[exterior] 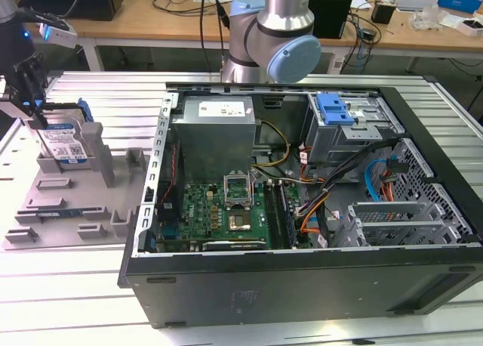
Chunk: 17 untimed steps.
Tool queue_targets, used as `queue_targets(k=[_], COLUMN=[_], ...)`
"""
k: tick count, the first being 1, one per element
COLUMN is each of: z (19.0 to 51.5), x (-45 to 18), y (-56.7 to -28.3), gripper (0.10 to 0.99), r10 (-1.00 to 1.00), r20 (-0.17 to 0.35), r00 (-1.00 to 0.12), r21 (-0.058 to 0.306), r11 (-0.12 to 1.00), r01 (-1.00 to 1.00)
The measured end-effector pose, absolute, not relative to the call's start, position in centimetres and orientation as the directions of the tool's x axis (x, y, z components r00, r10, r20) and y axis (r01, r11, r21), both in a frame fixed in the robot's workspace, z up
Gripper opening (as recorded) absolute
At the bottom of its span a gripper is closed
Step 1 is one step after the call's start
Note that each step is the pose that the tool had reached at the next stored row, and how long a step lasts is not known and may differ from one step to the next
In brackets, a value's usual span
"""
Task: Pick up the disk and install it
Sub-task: 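Pick up the disk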
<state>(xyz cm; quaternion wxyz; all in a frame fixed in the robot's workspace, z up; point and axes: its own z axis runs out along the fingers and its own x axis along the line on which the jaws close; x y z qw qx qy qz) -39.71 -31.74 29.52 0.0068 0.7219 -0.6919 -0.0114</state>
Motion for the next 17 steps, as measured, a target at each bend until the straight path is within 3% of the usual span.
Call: queue_targets(k=[7,17], z=[30.8,35.2], x=[-39.7,-39.6], y=[-31.7,-31.7], gripper=[0.369,0.369], r10=[-0.999,-0.999], r20=[-0.007,-0.007], r00=[0.042,0.042], r21=[0.026,0.026], r11=[-0.042,-0.042], r01=[-0.999,-0.999])
